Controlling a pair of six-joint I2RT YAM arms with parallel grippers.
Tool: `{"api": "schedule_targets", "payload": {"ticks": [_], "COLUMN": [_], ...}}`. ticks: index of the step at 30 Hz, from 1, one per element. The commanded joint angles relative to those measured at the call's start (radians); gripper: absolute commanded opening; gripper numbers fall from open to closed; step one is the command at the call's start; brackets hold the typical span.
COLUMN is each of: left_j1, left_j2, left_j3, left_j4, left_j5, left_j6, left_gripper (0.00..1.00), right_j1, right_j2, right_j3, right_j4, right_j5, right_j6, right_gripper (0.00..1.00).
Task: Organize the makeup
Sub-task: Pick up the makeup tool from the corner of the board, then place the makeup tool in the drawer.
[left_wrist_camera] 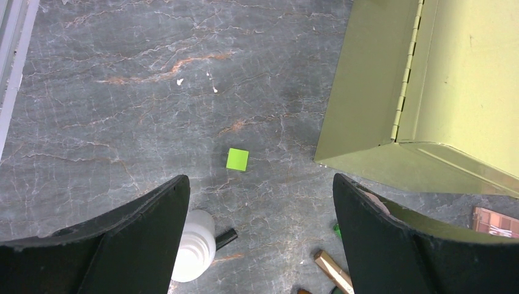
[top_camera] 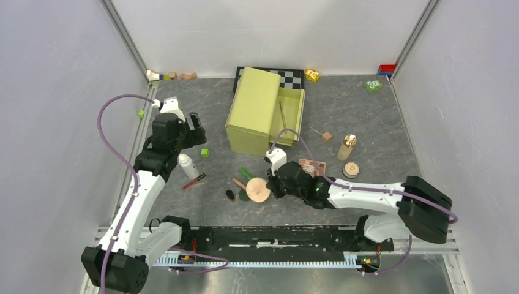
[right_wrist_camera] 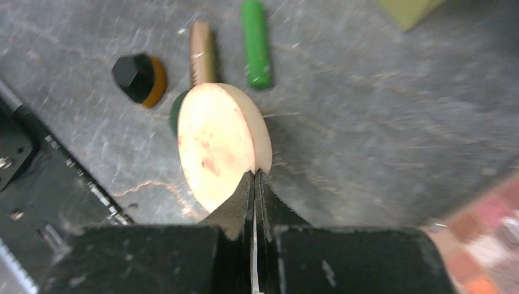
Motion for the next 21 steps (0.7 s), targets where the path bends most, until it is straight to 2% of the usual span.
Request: {"api": "schedule_targets", "payload": {"ticks": [1,5,7,15,21], "left_j1": [-0.003,-0.003,-0.003,-0.003,-0.003], "left_j2": [-0.002,-0.001,-0.002,0.002,-0.001], "left_j3": [0.007,0.008,0.008,0.008,0.008], "left_j4": [0.044,0.044,0.044,0.044,0.043], "left_j5": [-0.001,0.002,0.001,0.004,0.003], "left_j6": [0.058,0.058,0.058,0.058,0.060], "left_gripper": [0.92,0.92,0.92,0.92,0.92], "right_j1": [0.002,-0.003,-0.024,-0.244,-0.360], "right_j2": [-0.092,-0.182,-0.227,-0.261,-0.158], "right_j3": [0.062,0.074,0.077,0.197,0.342], "right_j4": [-0.174,-0.236,-0.235,-0.204,-0.190], "right_j5": [0.271,0.448,0.490,0.408,0.362], "right_j6": [-0.149,-0.208,-0.230,-0.264,-0.258], "right_gripper": [0.00,0.00,0.00,0.00,0.00]}}
